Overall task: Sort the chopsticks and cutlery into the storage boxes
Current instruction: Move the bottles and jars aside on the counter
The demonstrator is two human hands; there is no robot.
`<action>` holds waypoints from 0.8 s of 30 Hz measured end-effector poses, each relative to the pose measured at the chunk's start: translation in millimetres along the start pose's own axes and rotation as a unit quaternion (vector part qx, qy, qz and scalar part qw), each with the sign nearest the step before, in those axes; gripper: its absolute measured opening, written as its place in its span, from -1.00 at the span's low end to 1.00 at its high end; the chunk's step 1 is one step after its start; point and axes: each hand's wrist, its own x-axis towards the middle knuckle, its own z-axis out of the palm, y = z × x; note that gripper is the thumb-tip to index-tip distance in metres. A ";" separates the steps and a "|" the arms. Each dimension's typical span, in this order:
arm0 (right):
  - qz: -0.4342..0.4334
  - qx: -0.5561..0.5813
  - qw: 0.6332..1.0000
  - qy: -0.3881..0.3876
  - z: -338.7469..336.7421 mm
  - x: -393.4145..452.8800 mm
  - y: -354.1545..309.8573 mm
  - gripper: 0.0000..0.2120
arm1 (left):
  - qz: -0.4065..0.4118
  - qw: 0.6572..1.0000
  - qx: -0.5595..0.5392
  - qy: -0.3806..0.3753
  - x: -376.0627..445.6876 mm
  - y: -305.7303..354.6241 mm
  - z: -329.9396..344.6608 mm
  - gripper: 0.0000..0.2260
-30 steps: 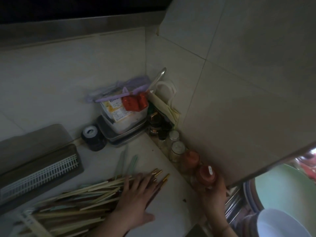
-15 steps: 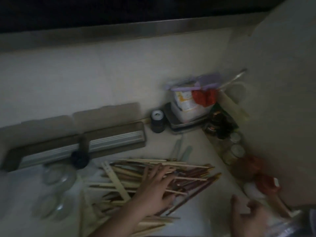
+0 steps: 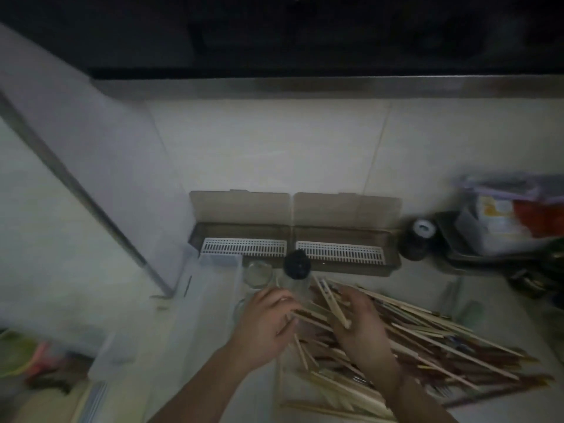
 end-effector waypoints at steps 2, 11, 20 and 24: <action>-0.002 0.016 0.999 -0.044 22.9 29.5 -21.9 -0.39 | -0.024 1.000 0.000 0.001 -2.1 -11.9 -6.7 -0.79; 0.120 0.002 0.989 -0.085 76.6 93.1 -35.0 -0.31 | -0.065 0.998 -0.009 -0.004 -5.2 -26.7 -7.9 -0.73; 0.063 0.107 0.990 0.063 30.0 70.7 -49.7 -0.46 | -0.110 0.989 -0.078 0.059 12.7 -3.8 -0.8 -0.50; 0.096 0.178 0.969 0.139 -33.1 22.3 -39.6 -0.55 | -0.099 0.983 -0.139 0.066 36.7 25.7 15.0 -0.46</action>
